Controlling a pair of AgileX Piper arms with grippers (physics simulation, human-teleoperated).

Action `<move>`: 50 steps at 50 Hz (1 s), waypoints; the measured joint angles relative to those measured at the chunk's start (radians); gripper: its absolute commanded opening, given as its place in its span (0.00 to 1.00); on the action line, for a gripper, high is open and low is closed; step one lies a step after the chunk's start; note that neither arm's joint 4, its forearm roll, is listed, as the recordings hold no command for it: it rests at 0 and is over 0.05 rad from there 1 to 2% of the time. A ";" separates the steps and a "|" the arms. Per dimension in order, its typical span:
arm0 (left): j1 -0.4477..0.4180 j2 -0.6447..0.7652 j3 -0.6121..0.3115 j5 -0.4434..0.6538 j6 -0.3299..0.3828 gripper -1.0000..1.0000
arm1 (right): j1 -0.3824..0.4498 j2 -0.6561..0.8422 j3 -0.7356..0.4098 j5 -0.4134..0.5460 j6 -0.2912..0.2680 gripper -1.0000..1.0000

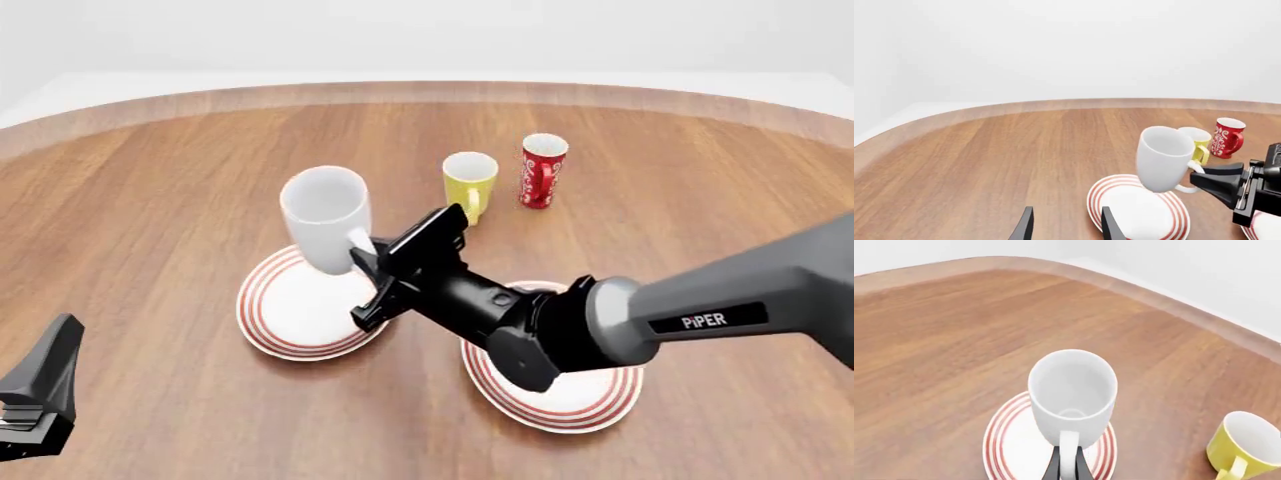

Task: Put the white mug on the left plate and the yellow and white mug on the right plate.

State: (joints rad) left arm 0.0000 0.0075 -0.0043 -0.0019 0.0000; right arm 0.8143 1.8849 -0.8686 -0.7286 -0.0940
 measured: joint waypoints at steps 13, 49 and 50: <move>0.000 0.000 0.000 0.000 0.000 1.00 | 0.019 0.066 -0.036 -0.008 0.024 0.00; 0.000 0.000 0.000 0.000 0.000 1.00 | 0.031 0.175 -0.100 -0.003 0.056 0.00; 0.000 0.000 0.000 0.000 0.000 1.00 | 0.031 0.176 -0.101 -0.002 0.056 0.00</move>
State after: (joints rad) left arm 0.0000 0.0075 -0.0043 -0.0019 0.0000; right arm 0.8456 2.0609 -0.9692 -0.7309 -0.0376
